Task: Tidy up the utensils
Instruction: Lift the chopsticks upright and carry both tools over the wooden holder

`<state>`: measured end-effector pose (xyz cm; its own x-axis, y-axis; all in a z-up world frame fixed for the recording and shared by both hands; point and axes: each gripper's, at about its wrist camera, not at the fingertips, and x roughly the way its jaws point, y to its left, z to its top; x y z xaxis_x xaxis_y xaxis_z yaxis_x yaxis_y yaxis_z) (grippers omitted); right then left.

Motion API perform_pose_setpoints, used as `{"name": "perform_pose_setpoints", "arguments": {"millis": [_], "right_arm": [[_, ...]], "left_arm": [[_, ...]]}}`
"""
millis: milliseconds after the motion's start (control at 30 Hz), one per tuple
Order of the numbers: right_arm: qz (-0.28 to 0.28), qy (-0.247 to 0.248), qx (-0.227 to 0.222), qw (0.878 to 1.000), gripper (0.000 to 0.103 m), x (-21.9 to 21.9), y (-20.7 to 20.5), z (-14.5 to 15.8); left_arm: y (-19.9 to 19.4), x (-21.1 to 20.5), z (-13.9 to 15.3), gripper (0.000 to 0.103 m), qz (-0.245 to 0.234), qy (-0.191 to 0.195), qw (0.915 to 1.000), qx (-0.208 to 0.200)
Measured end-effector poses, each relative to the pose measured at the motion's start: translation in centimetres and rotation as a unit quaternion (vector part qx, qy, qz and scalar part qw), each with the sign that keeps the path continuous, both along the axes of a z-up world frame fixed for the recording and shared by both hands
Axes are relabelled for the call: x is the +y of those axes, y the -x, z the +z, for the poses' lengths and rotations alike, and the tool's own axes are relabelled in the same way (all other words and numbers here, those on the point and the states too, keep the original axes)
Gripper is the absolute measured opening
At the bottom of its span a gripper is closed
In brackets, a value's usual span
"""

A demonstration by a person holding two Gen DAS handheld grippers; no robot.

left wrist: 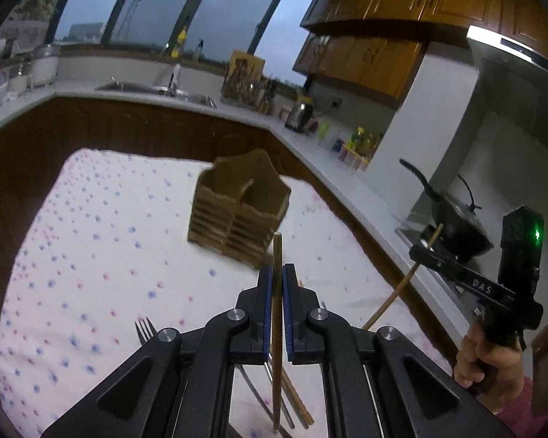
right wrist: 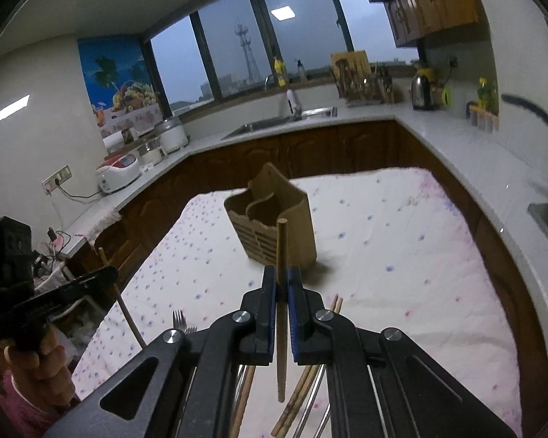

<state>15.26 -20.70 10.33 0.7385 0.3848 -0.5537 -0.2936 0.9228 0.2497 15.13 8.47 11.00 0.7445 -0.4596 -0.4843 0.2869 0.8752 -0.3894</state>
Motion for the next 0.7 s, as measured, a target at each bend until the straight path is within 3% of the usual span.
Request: {"name": "perform_pose_setpoints", "arguments": {"millis": [300, 700], "right_arm": [[-0.010, -0.018, -0.028, 0.999, 0.006, 0.1, -0.7, 1.3], [-0.035, -0.069, -0.078, 0.994, 0.006, 0.5, -5.3, 4.0]], "left_arm": [[0.2, 1.0, 1.5, 0.003, 0.020, -0.003, 0.9991, -0.038], [-4.9, 2.3, 3.7, 0.003, 0.068, 0.009, 0.9943, -0.082]]}}
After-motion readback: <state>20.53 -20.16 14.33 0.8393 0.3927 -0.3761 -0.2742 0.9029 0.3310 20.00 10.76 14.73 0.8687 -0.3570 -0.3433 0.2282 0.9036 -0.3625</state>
